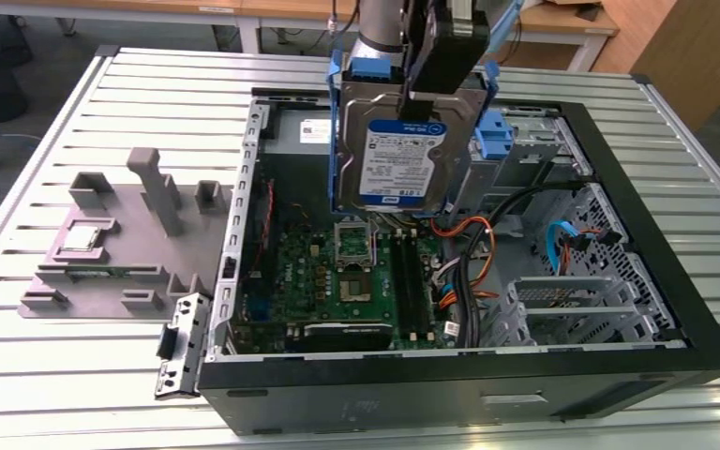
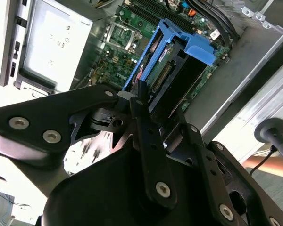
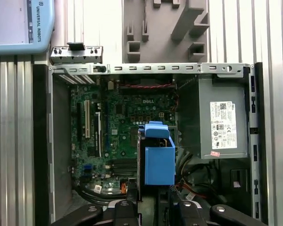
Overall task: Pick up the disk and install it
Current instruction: 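Pick up the disk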
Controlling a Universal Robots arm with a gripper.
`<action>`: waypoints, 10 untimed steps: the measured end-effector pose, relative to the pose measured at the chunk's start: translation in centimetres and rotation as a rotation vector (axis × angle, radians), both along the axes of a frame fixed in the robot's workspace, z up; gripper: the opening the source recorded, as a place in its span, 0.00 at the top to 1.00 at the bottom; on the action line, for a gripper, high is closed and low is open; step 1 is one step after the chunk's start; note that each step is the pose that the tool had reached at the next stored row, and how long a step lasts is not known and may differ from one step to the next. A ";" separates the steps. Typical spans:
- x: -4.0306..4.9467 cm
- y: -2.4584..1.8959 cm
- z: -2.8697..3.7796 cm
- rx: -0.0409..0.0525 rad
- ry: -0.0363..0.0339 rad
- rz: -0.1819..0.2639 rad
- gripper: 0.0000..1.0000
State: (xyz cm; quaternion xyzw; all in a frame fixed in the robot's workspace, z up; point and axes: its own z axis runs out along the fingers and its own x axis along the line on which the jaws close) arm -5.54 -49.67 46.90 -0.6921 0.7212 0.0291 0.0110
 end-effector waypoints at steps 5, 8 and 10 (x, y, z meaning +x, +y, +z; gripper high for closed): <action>0.03 -0.90 -0.09 0.0000 0.0000 0.000 0.65; 0.04 -1.45 -0.14 0.0000 0.0000 0.000 0.65; 0.05 -1.83 -0.18 0.0001 0.0000 0.000 0.65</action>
